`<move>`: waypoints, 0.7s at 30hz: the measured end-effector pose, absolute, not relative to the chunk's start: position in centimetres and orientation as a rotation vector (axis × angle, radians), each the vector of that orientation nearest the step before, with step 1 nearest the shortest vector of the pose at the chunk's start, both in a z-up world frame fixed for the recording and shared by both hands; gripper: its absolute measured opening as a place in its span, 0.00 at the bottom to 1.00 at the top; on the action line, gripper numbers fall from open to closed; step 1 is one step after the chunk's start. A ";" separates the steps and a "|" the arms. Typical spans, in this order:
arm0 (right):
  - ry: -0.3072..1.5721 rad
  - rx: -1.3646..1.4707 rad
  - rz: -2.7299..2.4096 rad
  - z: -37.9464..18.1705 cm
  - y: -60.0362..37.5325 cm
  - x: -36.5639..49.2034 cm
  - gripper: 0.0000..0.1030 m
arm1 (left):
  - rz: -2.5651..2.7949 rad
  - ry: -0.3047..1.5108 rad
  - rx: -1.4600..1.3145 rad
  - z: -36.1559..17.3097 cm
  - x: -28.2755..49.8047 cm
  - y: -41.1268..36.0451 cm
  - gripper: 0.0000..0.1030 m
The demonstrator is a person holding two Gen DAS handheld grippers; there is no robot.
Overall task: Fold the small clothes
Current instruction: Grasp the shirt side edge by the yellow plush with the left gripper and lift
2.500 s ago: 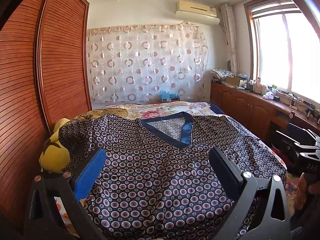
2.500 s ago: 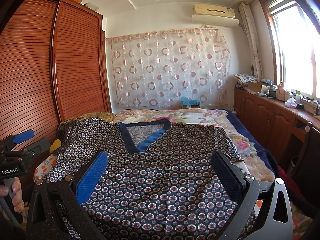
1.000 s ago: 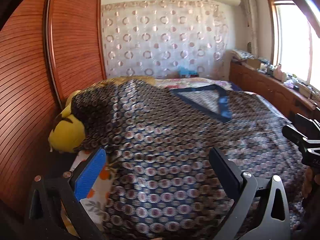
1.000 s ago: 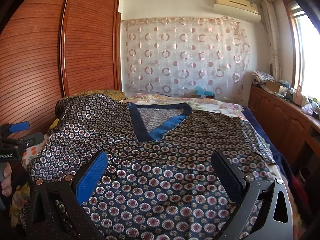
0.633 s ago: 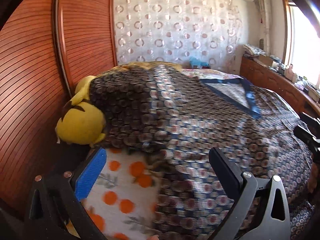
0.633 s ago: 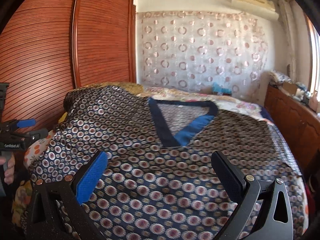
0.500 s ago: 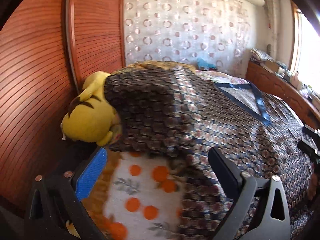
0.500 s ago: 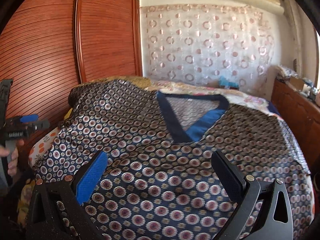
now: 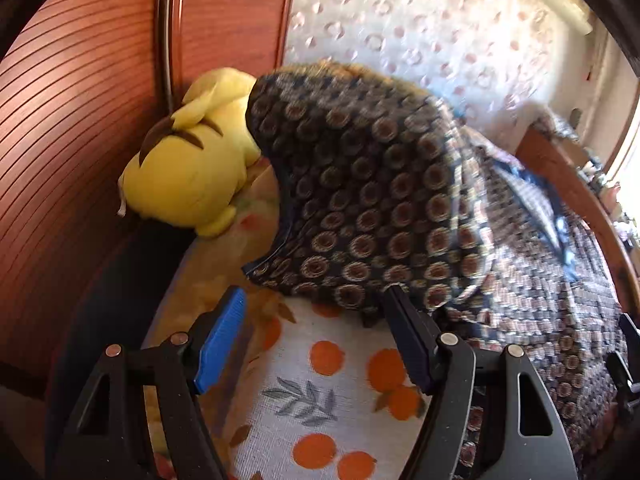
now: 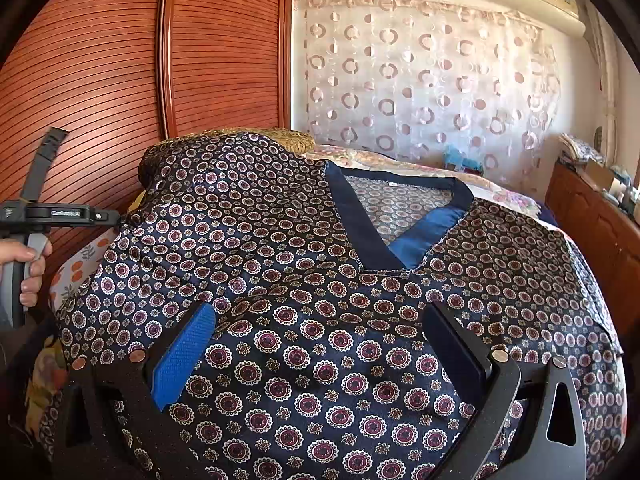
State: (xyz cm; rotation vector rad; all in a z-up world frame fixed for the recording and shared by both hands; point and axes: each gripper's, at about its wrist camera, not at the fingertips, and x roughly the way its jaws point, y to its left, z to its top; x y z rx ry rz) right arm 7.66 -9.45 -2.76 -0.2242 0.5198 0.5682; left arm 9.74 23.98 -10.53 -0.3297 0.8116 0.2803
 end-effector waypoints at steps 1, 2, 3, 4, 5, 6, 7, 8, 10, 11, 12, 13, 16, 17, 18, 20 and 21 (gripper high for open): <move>0.515 -0.228 0.567 -2.9 -9.2 7.6 1.00 | 0.276 0.817 -0.331 -10.6 9.8 24.0 0.71; 0.510 -0.230 0.566 -3.1 -8.6 7.7 1.00 | 0.275 0.826 -0.331 -10.8 9.9 23.9 0.71; 0.508 -0.229 0.567 -3.2 -8.5 7.6 1.00 | 0.272 0.832 -0.329 -10.8 10.0 23.6 0.71; 0.508 -0.229 0.567 -3.2 -8.5 7.5 1.00 | 0.265 0.833 -0.328 -10.9 10.1 23.7 0.71; 0.509 -0.227 0.567 -3.2 -8.5 7.5 1.00 | 0.259 0.837 -0.328 -10.9 10.2 23.6 0.70; 0.510 -0.226 0.568 -3.2 -8.6 7.4 1.00 | 0.248 0.843 -0.334 -10.9 10.4 23.6 0.67; 0.511 -0.224 0.569 -3.1 -8.7 7.4 1.00 | 0.238 0.848 -0.345 -11.0 10.5 23.7 0.66; 0.513 -0.222 0.569 -3.2 -8.7 7.4 1.00 | 0.233 0.851 -0.358 -11.0 10.7 23.8 0.66; 0.516 -0.219 0.570 -3.1 -8.8 7.5 1.00 | 0.226 0.858 -0.388 -11.2 11.0 24.1 0.62; 0.516 -0.218 0.570 -3.1 -8.9 7.5 1.00 | 0.223 0.861 -0.399 -11.4 11.2 24.2 0.60; 0.517 -0.217 0.570 -3.1 -8.9 7.5 1.00 | 0.221 0.861 -0.411 -11.4 11.3 24.4 0.56; 0.517 -0.215 0.571 -3.1 -8.9 7.5 1.00 | 0.219 0.860 -0.420 -11.5 11.4 24.5 0.53; 0.518 -0.213 0.573 -3.1 -9.0 7.5 1.00 | 0.252 0.841 -0.410 -11.1 11.3 24.6 0.34; 0.516 -0.215 0.576 -3.1 -9.0 7.4 1.00 | 0.262 0.830 -0.406 -11.0 11.1 24.7 0.31; 0.514 -0.218 0.577 -3.1 -9.0 7.4 1.00 | 0.265 0.819 -0.404 -10.8 10.9 24.7 0.26; 0.507 -0.226 0.576 -3.2 -8.9 7.2 1.00 | 0.275 0.808 -0.386 -10.5 10.7 24.8 0.12; 0.505 -0.229 0.577 -3.2 -8.9 7.1 1.00 | 0.272 0.799 -0.381 -10.2 10.6 24.8 0.07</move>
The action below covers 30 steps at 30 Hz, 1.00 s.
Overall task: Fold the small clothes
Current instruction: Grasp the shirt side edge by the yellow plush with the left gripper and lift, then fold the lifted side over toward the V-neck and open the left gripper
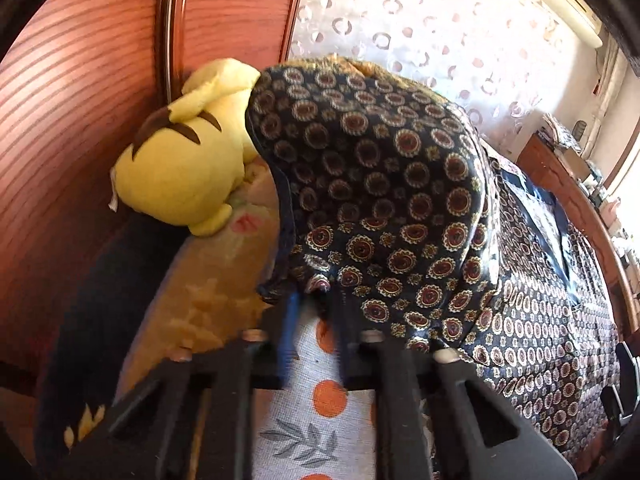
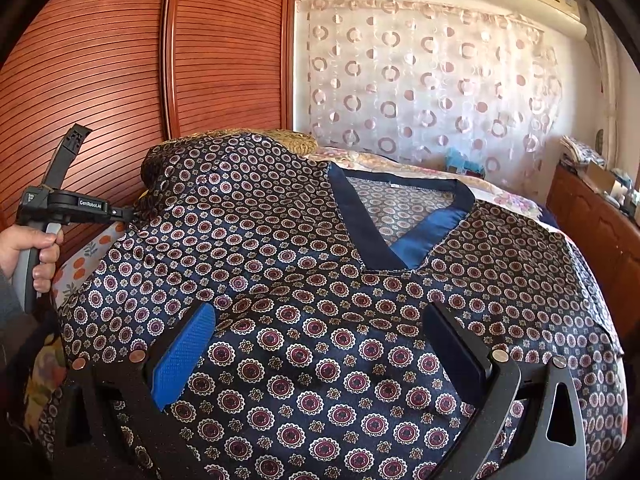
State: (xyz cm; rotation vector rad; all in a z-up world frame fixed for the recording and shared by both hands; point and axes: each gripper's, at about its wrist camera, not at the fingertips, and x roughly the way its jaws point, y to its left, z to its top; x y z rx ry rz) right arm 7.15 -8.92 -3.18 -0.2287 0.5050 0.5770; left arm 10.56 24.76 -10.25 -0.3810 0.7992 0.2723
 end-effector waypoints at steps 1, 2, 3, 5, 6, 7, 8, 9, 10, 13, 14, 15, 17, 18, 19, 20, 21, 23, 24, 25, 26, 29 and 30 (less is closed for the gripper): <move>0.504 -0.230 0.578 -3.2 -8.9 7.1 1.00 | 0.268 0.779 -0.385 -9.8 10.3 24.7 0.06; 0.504 -0.230 0.578 -3.2 -8.9 7.1 1.00 | 0.256 0.741 -0.388 -9.1 9.8 24.5 0.06; 0.506 -0.229 0.578 -3.1 -8.9 7.1 1.00 | 0.249 0.719 -0.372 -8.3 9.6 24.1 0.05; 0.509 -0.220 0.578 -3.1 -9.1 7.2 1.00 | 0.227 0.685 -0.330 -6.9 9.3 22.9 0.05; 0.512 -0.214 0.578 -3.1 -9.1 7.2 1.00 | 0.208 0.668 -0.302 -6.0 9.2 21.9 0.04; 0.515 -0.208 0.578 -3.1 -9.2 7.3 1.00 | 0.194 0.660 -0.276 -5.4 9.2 21.1 0.04; 0.517 -0.200 0.577 -3.1 -9.3 7.4 1.00 | 0.177 0.651 -0.257 -4.9 9.3 20.5 0.04; 0.519 -0.193 0.576 -3.0 -9.5 7.5 1.00 | 0.147 0.639 -0.242 -4.2 9.1 19.4 0.04; 0.521 -0.186 0.575 -3.0 -9.6 7.5 1.00 | 0.117 0.632 -0.231 -3.7 9.2 18.4 0.04; 0.531 -0.182 0.562 -2.8 -10.0 7.8 1.00 | 0.044 0.622 -0.187 -2.7 9.4 15.9 0.04; 0.533 -0.189 0.546 -2.7 -10.2 8.0 1.00 | 0.008 0.627 -0.174 -2.6 9.4 15.0 0.04; 0.532 -0.191 0.537 -2.6 -10.4 8.1 1.00 | -0.023 0.632 -0.168 -2.4 9.5 14.0 0.04; 0.536 -0.175 0.517 -2.2 -11.4 8.5 1.00 | -0.091 0.657 -0.157 -2.6 9.5 11.9 0.04; 0.542 -0.163 0.515 -2.1 -11.9 8.8 1.00 | -0.119 0.667 -0.149 -2.8 9.5 11.0 0.04; 0.549 -0.148 0.512 -2.0 -12.4 9.0 1.00 | -0.138 0.677 -0.140 -3.0 9.5 10.2 0.04; 0.555 -0.134 0.510 -1.9 -12.8 9.3 1.00 | -0.152 0.685 -0.132 -3.1 9.3 9.3 0.04; 0.559 -0.127 0.511 -1.8 -13.2 9.5 1.00 | -0.163 0.687 -0.128 -3.3 8.9 8.7 0.04; 0.565 -0.124 0.512 -1.6 -13.6 9.8 1.00 | -0.153 0.682 -0.124 -2.9 8.5 8.2 0.04; 0.570 -0.129 0.514 -1.5 -13.6 9.9 1.00 | -0.146 0.674 -0.126 -2.7 7.9 8.3 0.04; 0.572 -0.134 0.520 -1.4 -13.6 10.1 1.00 | -0.139 0.669 -0.129 -2.8 7.5 8.6 0.04; 0.574 -0.138 0.531 -1.3 -13.4 10.2 1.00 | -0.123 0.663 -0.135 -2.6 6.9 9.1 0.04; 0.586 -0.136 0.580 -0.6 -12.3 11.0 1.00 | -0.056 0.664 -0.140 -2.5 5.8 11.0 0.24; 0.584 -0.140 0.592 -0.4 -11.9 11.1 1.00 | -0.041 0.654 -0.144 -2.5 5.2 11.7 0.39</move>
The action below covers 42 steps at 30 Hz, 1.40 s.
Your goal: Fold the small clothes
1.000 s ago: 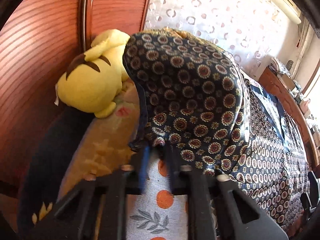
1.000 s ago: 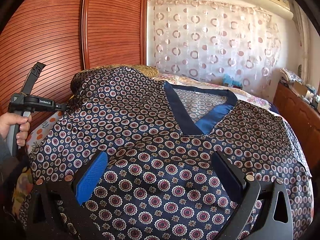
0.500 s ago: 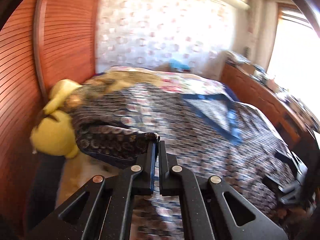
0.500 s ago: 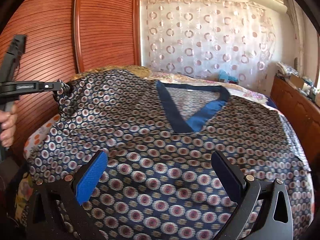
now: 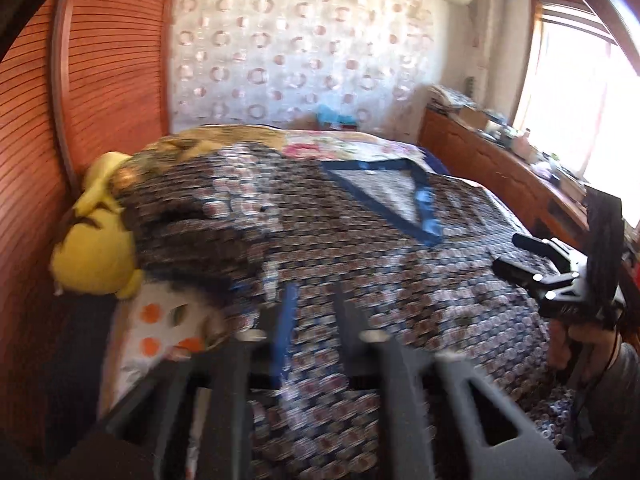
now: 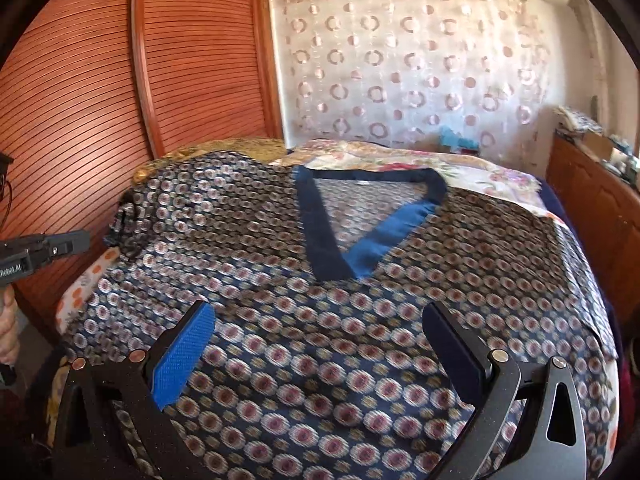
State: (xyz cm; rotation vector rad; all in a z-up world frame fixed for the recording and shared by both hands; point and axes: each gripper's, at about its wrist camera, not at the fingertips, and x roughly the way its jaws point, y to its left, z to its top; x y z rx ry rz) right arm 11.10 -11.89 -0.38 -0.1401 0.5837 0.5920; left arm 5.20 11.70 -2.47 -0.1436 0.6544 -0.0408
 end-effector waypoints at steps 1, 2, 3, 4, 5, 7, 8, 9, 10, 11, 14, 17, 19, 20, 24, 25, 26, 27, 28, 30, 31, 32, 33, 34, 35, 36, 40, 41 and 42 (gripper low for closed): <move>0.577 -0.148 0.602 -0.1 -11.3 11.1 1.00 | -0.029 0.644 -0.149 -2.5 4.6 12.4 0.44; 0.569 -0.159 0.611 0.1 -10.7 11.1 1.00 | -0.013 0.639 -0.155 -2.6 4.0 13.3 0.50; 0.564 -0.165 0.619 0.3 -10.5 11.5 1.00 | 0.000 0.642 -0.161 -2.7 3.8 14.0 0.58; 0.561 -0.171 0.632 0.5 -10.0 11.6 1.00 | 0.012 0.647 -0.172 -2.9 3.5 14.8 0.61; 0.561 -0.172 0.646 0.7 -9.4 11.7 1.00 | 0.027 0.654 -0.183 -3.2 3.4 15.6 0.61; 0.566 -0.172 0.679 0.9 -8.4 12.0 0.99 | 0.064 0.667 -0.189 -3.9 3.3 16.7 0.61; 0.568 -0.175 0.701 1.1 -7.6 12.2 0.99 | 0.085 0.671 -0.191 -4.2 3.3 17.2 0.61; 0.566 -0.181 0.718 1.2 -7.0 12.2 0.99 | 0.096 0.673 -0.199 -4.5 3.2 17.8 0.61; 0.562 -0.190 0.739 1.5 -6.0 12.4 0.97 | 0.103 0.676 -0.207 -4.6 3.1 18.3 0.61; 0.561 -0.195 0.761 1.7 -5.2 12.5 0.95 | 0.108 0.677 -0.213 -4.9 3.0 18.7 0.61; 0.572 -0.219 0.856 2.3 -1.5 13.3 0.88 | 0.129 0.687 -0.225 -5.6 2.5 19.6 0.61; 0.584 -0.266 0.943 2.6 2.5 13.7 0.78 | 0.138 0.694 -0.237 -6.3 2.1 20.4 0.61; 0.607 -0.306 1.011 2.4 5.6 14.1 0.67 | 0.145 0.697 -0.244 -6.6 1.9 21.0 0.61; 0.621 -0.327 1.035 2.3 7.0 14.2 0.62 | 0.150 0.698 -0.249 -6.8 1.8 21.2 0.61; 0.665 -0.448 1.049 0.8 12.1 14.8 0.50 | 0.160 0.692 -0.265 -7.0 1.4 21.9 0.61; 0.677 -0.474 1.041 0.3 13.0 15.2 0.41 | 0.158 0.692 -0.266 -7.0 1.4 21.9 0.61; 0.689 -0.499 1.035 -0.3 13.7 15.6 0.28 | 0.157 0.692 -0.267 -7.1 1.4 21.9 0.61; 0.692 -0.509 1.032 -0.6 14.1 15.9 0.20 | 0.156 0.693 -0.269 -7.1 1.5 21.9 0.61; 0.694 -0.508 1.036 -0.9 14.1 16.3 0.06 | 0.154 0.694 -0.269 -7.2 1.5 21.8 0.61; 0.677 -0.451 1.075 -0.7 13.4 16.8 0.04 | 0.145 0.698 -0.270 -7.4 1.7 21.4 0.61; 0.658 -0.395 1.090 -0.4 12.6 17.1 0.03 | 0.136 0.701 -0.267 -7.5 1.8 21.1 0.61; 0.646 -0.348 1.090 -0.2 11.8 17.3 0.03 | 0.130 0.703 -0.262 -7.5 1.9 20.8 0.61; 0.635 -0.281 1.084 -0.1 10.2 17.6 0.03 | 0.124 0.703 -0.257 -7.6 2.0 20.5 0.61; 0.627 -0.226 1.073 -0.2 8.8 17.9 0.03 | 0.118 0.702 -0.254 -7.6 2.0 20.3 0.61; 0.626 -0.185 1.053 -0.4 7.5 18.0 0.03 | 0.110 0.702 -0.250 -7.6 2.2 19.9 0.61; 0.643 -0.133 1.009 -0.9 5.7 18.5 0.03 | 0.105 0.702 -0.248 -7.6 2.3 19.7 0.61; 0.778 -0.115 0.842 -4.8 2.0 19.9 0.03 | 0.082 0.704 -0.233 -7.5 3.3 18.3 0.61; 0.785 -0.159 0.814 -5.4 1.9 19.9 0.03 | 0.078 0.703 -0.230 -7.4 3.5 18.1 0.61; 0.783 -0.209 0.781 -6.0 1.7 20.1 0.03 | 0.074 0.702 -0.228 -7.4 3.7 17.9 0.61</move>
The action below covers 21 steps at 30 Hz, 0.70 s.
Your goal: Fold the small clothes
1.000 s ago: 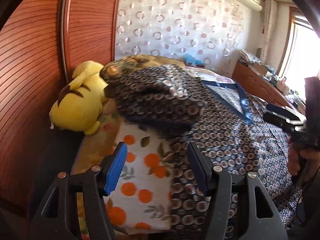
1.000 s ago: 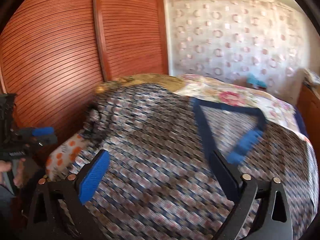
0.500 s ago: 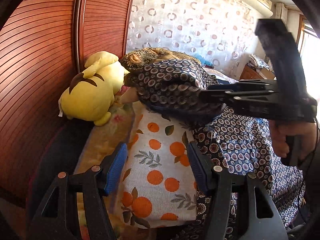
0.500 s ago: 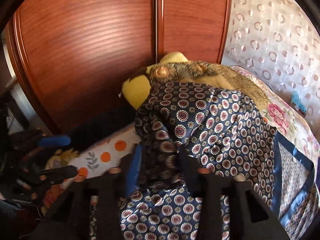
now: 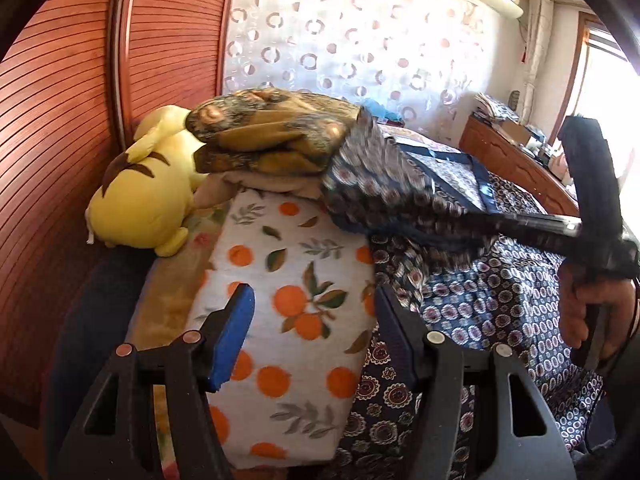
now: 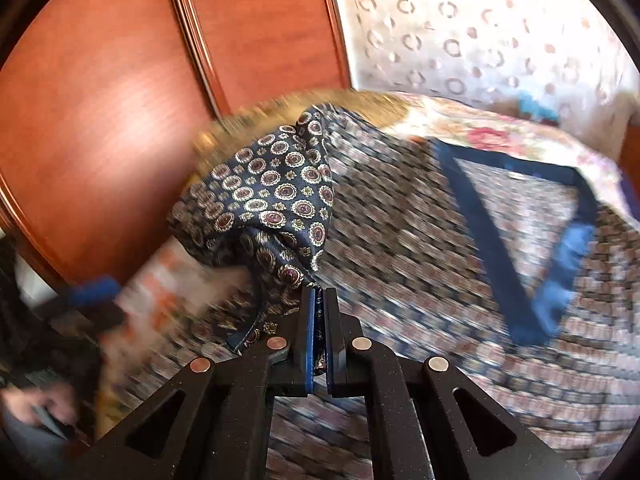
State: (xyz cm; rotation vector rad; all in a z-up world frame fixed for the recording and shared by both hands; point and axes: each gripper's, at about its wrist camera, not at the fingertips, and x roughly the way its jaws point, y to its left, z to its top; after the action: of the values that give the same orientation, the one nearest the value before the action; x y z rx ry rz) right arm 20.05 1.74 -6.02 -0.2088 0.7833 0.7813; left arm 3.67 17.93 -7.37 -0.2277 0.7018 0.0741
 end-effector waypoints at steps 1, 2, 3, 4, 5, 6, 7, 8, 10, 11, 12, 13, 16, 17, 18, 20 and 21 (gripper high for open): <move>0.783 -0.236 0.766 -6.4 1.6 20.2 0.06 | 0.072 0.700 -0.226 -7.4 3.8 17.8 0.61; 0.782 -0.247 0.756 -6.6 1.5 20.4 0.11 | 0.072 0.701 -0.227 -7.4 3.9 17.7 0.61; 0.773 -0.256 0.746 -6.5 1.5 20.7 0.14 | 0.074 0.703 -0.229 -7.5 4.0 17.6 0.61; 0.757 -0.268 0.733 -6.4 1.6 20.8 0.22 | 0.077 0.705 -0.232 -7.6 4.0 17.6 0.61; 0.728 -0.273 0.742 -6.1 1.6 20.7 0.26 | 0.080 0.708 -0.233 -7.6 4.0 17.6 0.61; 0.707 -0.273 0.758 -5.7 1.9 20.5 0.29 | 0.082 0.710 -0.233 -7.7 3.9 17.7 0.61; 0.685 -0.271 0.781 -5.3 2.2 20.1 0.37 | 0.085 0.712 -0.232 -7.7 3.9 17.7 0.61; 0.670 -0.269 0.800 -5.0 2.5 19.5 0.45 | 0.087 0.713 -0.230 -7.7 3.8 17.8 0.61; 0.652 -0.266 0.866 -4.8 3.8 18.8 0.51 | 0.094 0.713 -0.229 -7.7 3.7 17.9 0.61; 0.647 -0.273 0.886 -4.6 4.1 18.7 0.52 | 0.096 0.712 -0.229 -7.6 3.7 18.0 0.61; 0.637 -0.295 0.898 -4.8 5.1 18.9 0.52 | 0.097 0.711 -0.230 -7.6 3.6 18.1 0.61; 0.626 -0.321 0.908 -4.9 6.2 19.1 0.52 | 0.099 0.711 -0.230 -7.6 3.5 18.2 0.61; 0.621 -0.409 0.948 -5.3 9.8 20.5 0.52 | 0.102 0.714 -0.229 -7.8 3.4 18.4 0.61; 0.638 -0.445 0.961 -5.9 11.2 21.0 0.52 | 0.102 0.714 -0.230 -7.8 3.2 18.5 0.61; 0.659 -0.470 0.965 -6.2 11.9 21.5 0.52 | 0.103 0.714 -0.231 -7.8 3.2 18.6 0.61; 0.706 -0.517 0.952 -7.5 13.6 22.6 0.52 | 0.104 0.713 -0.236 -7.9 3.0 18.9 0.61; 0.720 -0.533 0.943 -7.8 14.3 23.2 0.52 | 0.105 0.713 -0.238 -7.9 3.0 18.9 0.61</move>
State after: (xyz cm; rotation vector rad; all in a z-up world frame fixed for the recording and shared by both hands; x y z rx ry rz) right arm 23.16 14.25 -7.82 -0.5334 0.7201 0.9435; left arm 3.04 18.94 -7.90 -0.2379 0.7130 0.1050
